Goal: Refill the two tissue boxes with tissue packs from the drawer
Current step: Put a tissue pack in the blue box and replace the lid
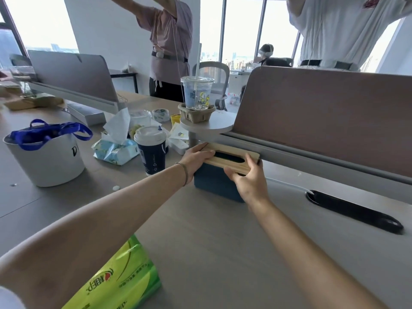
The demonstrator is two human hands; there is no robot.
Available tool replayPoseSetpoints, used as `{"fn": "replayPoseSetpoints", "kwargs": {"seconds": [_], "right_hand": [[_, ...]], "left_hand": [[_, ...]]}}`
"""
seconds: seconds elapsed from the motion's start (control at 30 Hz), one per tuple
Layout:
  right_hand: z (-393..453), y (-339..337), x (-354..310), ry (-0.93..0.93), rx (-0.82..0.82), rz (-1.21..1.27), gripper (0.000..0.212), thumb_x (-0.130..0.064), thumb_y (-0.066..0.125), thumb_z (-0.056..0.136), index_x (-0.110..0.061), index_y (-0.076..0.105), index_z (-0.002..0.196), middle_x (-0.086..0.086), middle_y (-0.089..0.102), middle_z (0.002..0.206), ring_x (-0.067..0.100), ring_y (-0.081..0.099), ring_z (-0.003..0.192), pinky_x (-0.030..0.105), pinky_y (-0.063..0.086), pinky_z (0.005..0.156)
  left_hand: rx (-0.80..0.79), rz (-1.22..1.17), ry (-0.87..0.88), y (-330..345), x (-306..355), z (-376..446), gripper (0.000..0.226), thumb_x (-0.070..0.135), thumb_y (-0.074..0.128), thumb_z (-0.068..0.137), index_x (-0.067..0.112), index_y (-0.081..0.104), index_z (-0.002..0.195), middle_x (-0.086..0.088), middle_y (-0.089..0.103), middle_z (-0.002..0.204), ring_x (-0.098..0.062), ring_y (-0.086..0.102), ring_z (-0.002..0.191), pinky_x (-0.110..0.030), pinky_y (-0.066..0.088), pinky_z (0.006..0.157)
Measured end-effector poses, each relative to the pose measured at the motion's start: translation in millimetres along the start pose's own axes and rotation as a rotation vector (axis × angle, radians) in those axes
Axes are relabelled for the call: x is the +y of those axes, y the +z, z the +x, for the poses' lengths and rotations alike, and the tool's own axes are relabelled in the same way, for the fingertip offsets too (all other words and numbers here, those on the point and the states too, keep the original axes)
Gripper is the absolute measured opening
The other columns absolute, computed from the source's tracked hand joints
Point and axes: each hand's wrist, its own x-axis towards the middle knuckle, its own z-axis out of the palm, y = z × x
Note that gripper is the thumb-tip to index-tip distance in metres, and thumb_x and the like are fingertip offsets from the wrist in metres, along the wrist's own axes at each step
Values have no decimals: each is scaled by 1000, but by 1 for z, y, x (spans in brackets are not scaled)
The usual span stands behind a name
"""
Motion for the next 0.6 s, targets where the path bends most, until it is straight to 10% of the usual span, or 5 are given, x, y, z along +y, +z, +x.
{"fn": "replayPoseSetpoints", "kwargs": {"seconds": [0.4,0.6], "right_hand": [[4,11,-1,18,32,-151,99,-55,78,77,-26,27,156,8,8,167,23,27,150,37,31,119],[-23,-32,-8,-92,25,-176,78,-43,62,94,-21,22,158,6,15,168,17,12,154,34,17,123]], "left_hand": [[158,451,214,8,10,11,43,28,65,94,17,61,136,-2,65,130,-14,59,105,-21,45,88],[151,1057,668,32,12,-60,46,22,50,95,22,52,141,-5,57,140,-26,47,133,-40,33,115]]}}
